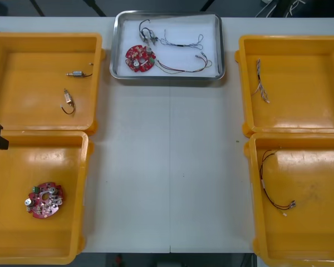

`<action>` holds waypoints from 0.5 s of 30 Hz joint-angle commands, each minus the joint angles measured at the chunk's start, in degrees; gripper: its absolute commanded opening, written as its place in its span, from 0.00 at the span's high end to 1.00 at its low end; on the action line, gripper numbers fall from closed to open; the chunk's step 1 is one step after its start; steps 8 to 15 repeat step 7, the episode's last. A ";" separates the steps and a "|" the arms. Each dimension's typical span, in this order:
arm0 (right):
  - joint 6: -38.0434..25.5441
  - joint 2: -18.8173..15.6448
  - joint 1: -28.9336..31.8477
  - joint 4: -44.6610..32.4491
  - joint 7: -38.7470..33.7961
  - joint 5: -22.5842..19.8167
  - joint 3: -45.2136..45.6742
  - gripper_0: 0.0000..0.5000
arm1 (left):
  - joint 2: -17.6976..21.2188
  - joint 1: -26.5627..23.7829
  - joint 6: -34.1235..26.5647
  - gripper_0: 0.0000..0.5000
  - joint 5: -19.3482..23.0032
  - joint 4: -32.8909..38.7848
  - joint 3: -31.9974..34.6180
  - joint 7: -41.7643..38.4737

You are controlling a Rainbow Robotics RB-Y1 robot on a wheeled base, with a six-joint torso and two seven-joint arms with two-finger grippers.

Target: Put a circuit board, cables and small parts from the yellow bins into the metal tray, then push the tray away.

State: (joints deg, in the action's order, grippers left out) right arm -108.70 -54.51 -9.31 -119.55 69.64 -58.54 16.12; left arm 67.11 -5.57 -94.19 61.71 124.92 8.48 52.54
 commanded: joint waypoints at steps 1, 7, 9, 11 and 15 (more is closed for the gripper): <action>-0.19 0.46 0.70 -1.39 -0.03 0.45 1.63 0.00 | 2.41 1.00 -0.47 0.00 0.34 1.20 1.19 1.24; -0.19 0.46 0.70 -1.39 -0.03 0.45 1.63 0.00 | 2.41 1.00 -0.47 0.00 0.34 1.20 1.19 1.24; -0.19 0.46 0.70 -1.39 -0.03 0.45 1.63 0.00 | 2.41 1.00 -0.47 0.00 0.34 1.20 1.19 1.24; -0.19 0.46 0.70 -1.39 -0.03 0.45 1.63 0.00 | 2.41 1.00 -0.47 0.00 0.34 1.20 1.19 1.24; -0.19 0.46 0.70 -1.39 -0.03 0.45 1.63 0.00 | 2.41 1.00 -0.47 0.00 0.34 1.20 1.19 1.24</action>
